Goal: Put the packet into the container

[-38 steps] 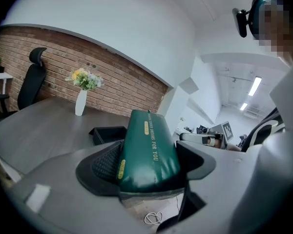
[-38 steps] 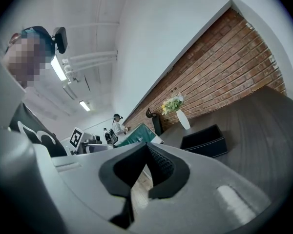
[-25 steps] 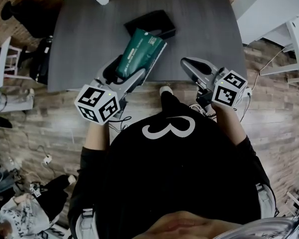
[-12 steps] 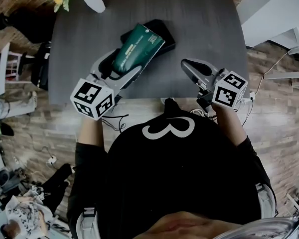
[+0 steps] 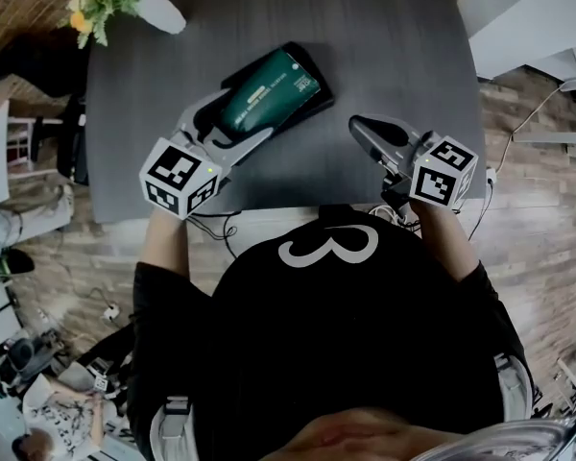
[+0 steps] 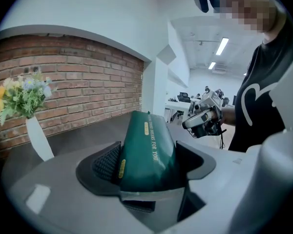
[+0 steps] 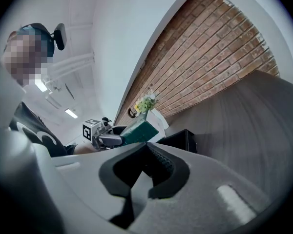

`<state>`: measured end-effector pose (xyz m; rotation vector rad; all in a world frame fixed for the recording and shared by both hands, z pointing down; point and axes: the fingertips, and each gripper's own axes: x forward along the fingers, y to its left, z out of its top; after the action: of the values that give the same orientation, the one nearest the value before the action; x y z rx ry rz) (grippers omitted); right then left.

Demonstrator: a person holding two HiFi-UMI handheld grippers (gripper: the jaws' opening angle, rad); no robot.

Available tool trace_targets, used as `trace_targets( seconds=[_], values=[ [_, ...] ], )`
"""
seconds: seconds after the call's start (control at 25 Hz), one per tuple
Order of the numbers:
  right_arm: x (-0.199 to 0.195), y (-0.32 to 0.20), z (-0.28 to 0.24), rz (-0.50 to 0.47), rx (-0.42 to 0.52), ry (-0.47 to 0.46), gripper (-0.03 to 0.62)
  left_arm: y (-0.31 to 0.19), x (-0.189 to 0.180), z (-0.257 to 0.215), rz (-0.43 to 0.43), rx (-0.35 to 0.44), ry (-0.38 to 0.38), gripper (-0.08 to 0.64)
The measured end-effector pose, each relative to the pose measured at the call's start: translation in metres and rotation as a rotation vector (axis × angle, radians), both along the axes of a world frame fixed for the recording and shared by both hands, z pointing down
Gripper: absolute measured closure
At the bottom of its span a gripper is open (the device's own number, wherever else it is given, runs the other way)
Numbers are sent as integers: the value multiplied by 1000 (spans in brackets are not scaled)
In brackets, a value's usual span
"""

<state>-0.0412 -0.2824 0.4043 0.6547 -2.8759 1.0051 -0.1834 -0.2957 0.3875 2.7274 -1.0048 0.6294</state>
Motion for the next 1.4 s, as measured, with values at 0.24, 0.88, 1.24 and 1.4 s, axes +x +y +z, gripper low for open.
trace_targets(
  seconds=[0.24,0.88,1.24,1.4],
  values=[
    [6,-8,17,21,-43,15,591,-19,5,33,85,-52,-73,186],
    [11,-20,46,46,-121,44,591,-45,6,94,163,-201,-137,183],
    [10,-22,47,46,-132,40,591,-45,16,114,171,-240,-251,175],
    [7,-24,47,43,-139,39,591,-47,15,116,165,-261,-243,167]
  ],
)
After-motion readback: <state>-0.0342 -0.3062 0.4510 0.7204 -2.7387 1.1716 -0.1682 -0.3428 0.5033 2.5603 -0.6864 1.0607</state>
